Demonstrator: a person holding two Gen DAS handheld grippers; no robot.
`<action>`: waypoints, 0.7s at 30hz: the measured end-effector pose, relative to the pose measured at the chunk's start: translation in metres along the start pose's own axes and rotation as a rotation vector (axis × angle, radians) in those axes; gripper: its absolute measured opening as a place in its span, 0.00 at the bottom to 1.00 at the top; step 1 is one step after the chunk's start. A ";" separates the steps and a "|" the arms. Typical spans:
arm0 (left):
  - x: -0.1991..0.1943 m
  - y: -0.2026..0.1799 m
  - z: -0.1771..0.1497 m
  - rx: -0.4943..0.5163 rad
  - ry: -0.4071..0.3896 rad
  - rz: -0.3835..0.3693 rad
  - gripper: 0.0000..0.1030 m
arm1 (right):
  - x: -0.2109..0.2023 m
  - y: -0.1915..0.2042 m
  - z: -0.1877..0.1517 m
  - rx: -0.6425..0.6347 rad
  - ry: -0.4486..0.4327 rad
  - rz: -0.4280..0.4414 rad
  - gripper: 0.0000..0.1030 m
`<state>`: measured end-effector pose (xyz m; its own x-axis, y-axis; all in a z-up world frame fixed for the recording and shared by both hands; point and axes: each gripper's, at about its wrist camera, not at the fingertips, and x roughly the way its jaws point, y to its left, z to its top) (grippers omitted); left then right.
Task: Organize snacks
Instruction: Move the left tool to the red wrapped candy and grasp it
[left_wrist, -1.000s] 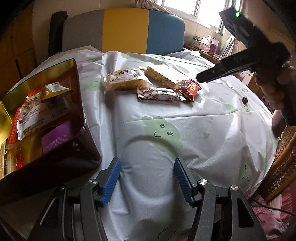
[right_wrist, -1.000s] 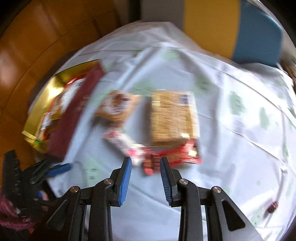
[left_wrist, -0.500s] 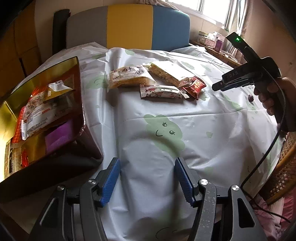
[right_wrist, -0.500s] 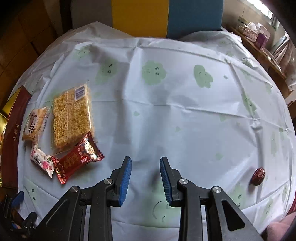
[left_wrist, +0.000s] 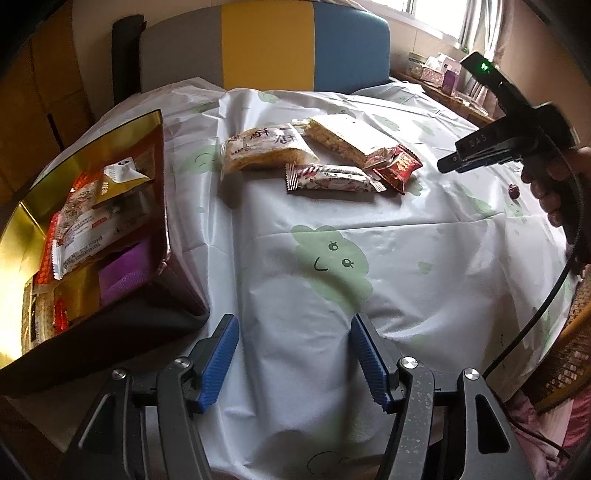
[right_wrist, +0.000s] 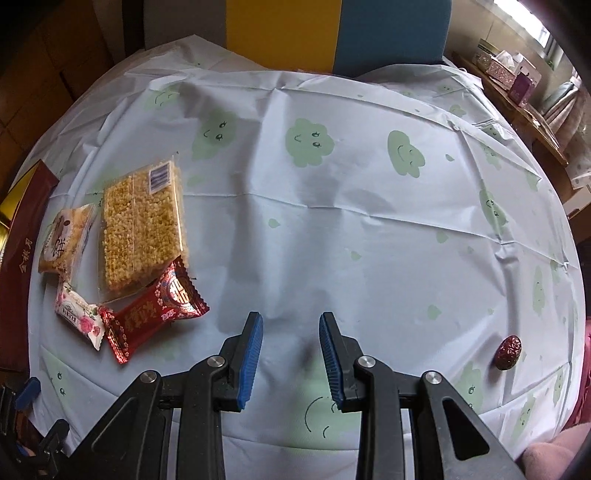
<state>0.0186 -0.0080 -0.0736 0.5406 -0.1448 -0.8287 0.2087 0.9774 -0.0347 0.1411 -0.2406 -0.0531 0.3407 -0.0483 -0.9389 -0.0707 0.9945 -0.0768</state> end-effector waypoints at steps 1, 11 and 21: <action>0.000 -0.002 0.000 0.007 0.001 0.010 0.62 | -0.001 -0.001 0.000 0.002 -0.004 -0.001 0.31; 0.000 -0.011 0.006 0.043 0.028 0.070 0.62 | -0.014 -0.004 0.010 0.039 -0.040 0.021 0.31; -0.002 -0.024 0.012 0.104 0.027 0.114 0.62 | -0.016 -0.005 0.010 0.052 -0.052 0.029 0.31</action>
<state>0.0222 -0.0332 -0.0640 0.5435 -0.0283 -0.8389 0.2316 0.9657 0.1174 0.1450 -0.2439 -0.0346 0.3872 -0.0163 -0.9218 -0.0331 0.9990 -0.0316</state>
